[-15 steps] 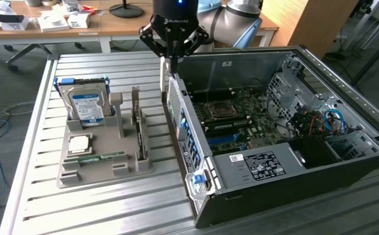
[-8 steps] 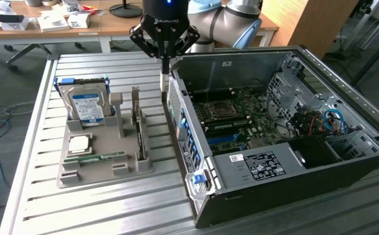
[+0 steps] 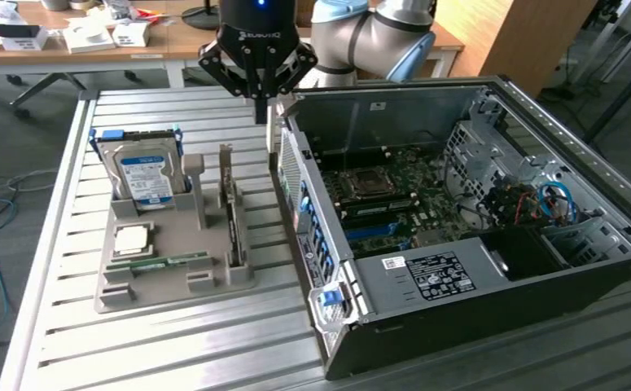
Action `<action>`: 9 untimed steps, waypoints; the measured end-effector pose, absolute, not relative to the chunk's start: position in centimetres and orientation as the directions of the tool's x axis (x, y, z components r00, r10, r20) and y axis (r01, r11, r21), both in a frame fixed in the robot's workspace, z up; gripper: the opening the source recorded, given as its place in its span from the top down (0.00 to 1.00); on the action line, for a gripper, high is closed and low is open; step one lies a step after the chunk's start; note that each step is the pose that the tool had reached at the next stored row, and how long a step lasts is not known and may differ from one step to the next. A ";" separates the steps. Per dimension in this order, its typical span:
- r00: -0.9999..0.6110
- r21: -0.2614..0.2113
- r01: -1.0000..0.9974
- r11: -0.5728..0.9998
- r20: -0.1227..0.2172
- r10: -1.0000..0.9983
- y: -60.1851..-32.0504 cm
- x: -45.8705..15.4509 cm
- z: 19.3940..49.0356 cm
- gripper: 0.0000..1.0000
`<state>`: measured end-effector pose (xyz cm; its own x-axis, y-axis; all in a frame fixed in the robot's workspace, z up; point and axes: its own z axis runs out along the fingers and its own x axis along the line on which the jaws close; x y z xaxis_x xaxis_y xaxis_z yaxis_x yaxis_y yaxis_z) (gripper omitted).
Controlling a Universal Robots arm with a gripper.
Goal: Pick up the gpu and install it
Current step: 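Reach for the gpu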
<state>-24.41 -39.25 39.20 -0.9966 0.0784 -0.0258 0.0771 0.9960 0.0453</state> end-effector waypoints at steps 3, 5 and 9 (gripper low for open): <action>-0.997 0.045 0.078 0.996 -0.026 0.079 -39.2 -25.1 39.2 0.89; -0.996 0.045 0.079 0.996 -0.026 0.080 -39.2 -25.6 39.2 0.89; -0.996 0.045 0.080 0.996 -0.026 0.081 -39.2 -26.5 39.1 0.89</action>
